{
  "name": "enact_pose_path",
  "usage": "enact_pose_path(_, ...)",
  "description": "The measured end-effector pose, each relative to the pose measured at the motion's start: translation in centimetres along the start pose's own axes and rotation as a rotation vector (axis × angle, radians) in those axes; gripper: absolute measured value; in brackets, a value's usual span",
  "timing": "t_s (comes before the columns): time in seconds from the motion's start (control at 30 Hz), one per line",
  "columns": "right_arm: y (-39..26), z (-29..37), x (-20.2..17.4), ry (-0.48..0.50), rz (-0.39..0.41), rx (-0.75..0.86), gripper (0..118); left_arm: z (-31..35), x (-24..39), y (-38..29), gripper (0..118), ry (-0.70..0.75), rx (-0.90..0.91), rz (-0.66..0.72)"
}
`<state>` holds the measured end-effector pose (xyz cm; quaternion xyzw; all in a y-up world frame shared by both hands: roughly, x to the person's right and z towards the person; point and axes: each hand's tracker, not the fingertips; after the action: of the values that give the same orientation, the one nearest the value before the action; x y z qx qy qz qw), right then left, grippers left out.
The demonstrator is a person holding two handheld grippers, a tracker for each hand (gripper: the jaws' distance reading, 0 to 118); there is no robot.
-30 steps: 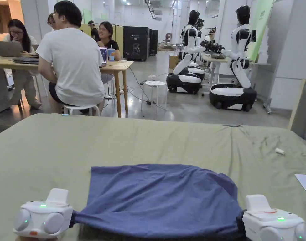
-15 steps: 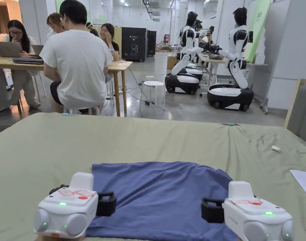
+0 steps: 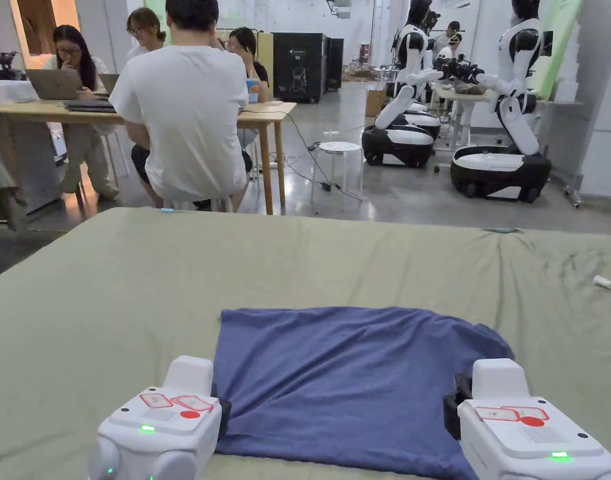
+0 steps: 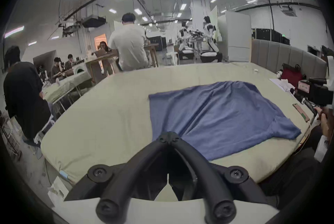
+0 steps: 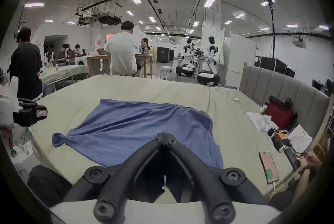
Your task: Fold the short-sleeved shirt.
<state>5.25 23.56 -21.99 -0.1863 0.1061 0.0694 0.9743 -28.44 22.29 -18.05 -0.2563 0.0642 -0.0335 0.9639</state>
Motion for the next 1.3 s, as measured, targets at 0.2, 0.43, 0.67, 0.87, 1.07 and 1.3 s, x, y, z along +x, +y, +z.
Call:
enact_pose_path(0.2,-1.9,-0.5,-0.3,0.012,0.005,-0.056,0,-1.2,-5.6,-6.5,20,-0.048,-0.169,0.046)
enact_pose_path(0.43,-3.2,-2.7,0.0,0.03,-0.02,-0.122,0,-5.5,-7.2,-7.1,111,-0.075,-0.196,0.035)
enact_pose_path(0.67,-3.2,-4.0,1.5,0.007,-0.02,-0.162,0,-10.6,-7.8,-6.0,35,-0.16,-0.269,0.039)
enact_pose_path(0.87,-3.1,-4.0,5.8,-0.026,-0.011,-0.208,0,-10.0,-6.5,-5.0,2,-0.118,-0.285,-0.01)
enact_pose_path(1.07,-4.1,-2.3,10.2,-0.094,0.032,-0.338,12,-7.8,-4.4,-2.7,2,-0.065,-0.259,0.005)
enact_pose_path(1.3,-7.7,-1.4,12.1,-0.083,0.042,-0.37,108,-7.2,-0.7,-1.9,2,-0.094,-0.251,-0.039)
